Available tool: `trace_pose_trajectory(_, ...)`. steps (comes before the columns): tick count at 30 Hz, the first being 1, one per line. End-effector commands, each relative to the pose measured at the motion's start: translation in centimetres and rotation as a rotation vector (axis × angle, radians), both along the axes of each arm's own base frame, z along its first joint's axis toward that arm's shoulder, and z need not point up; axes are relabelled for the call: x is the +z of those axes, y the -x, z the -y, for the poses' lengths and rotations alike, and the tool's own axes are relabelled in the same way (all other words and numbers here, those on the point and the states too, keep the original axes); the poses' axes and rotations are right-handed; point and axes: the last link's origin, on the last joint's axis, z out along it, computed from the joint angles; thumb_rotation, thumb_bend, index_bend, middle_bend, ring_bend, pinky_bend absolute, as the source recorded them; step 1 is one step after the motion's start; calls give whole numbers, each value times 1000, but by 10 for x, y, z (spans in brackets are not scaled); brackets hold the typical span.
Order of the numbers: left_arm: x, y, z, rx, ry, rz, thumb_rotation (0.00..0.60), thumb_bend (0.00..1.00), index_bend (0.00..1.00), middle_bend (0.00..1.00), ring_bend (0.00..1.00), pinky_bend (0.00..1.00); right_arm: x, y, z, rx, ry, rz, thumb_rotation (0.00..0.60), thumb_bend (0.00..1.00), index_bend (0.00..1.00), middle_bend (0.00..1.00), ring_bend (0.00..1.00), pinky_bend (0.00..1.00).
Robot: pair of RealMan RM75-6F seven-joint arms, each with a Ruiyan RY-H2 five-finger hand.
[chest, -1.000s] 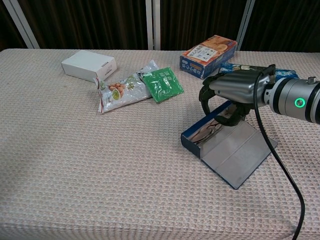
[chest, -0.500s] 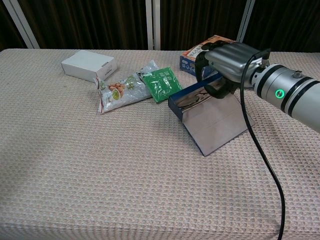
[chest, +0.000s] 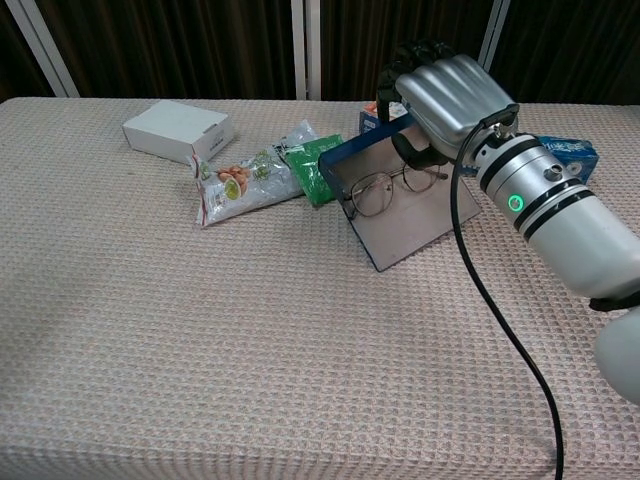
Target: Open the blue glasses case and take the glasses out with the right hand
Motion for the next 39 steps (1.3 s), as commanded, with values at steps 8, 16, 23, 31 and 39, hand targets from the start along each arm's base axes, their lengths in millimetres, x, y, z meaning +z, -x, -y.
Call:
trace_pose_trajectory(8, -1, -1, -1, -2, 6, -2, 600, 57, 203, 203, 116, 127, -14, 5, 4, -135, -131, 23, 600, 472, 543, 212, 0, 0)
trace_pose_trajectory(16, 1, -2, 0, -1, 3, -9, 600, 56, 203, 203, 116, 127, -6, -4, 11, -207, -177, -7, 600, 331, 258, 134, 0, 0)
trace_pose_trajectory(23, 3, -3, 1, 2, 0, -13, 600, 56, 203, 203, 116, 127, 25, -10, 1, -185, -213, 30, 600, 283, 61, 95, 0, 0)
trace_pose_trajectory(31, 3, -5, 1, -2, 0, -16, 600, 56, 203, 203, 116, 127, 38, 12, -43, -158, -391, 26, 600, 336, 363, 150, 0, 0)
trace_pose_trajectory(39, 2, -6, 3, 0, 2, -19, 600, 57, 203, 203, 116, 127, 20, 31, -51, -187, -445, -35, 600, 336, 387, 154, 0, 0)
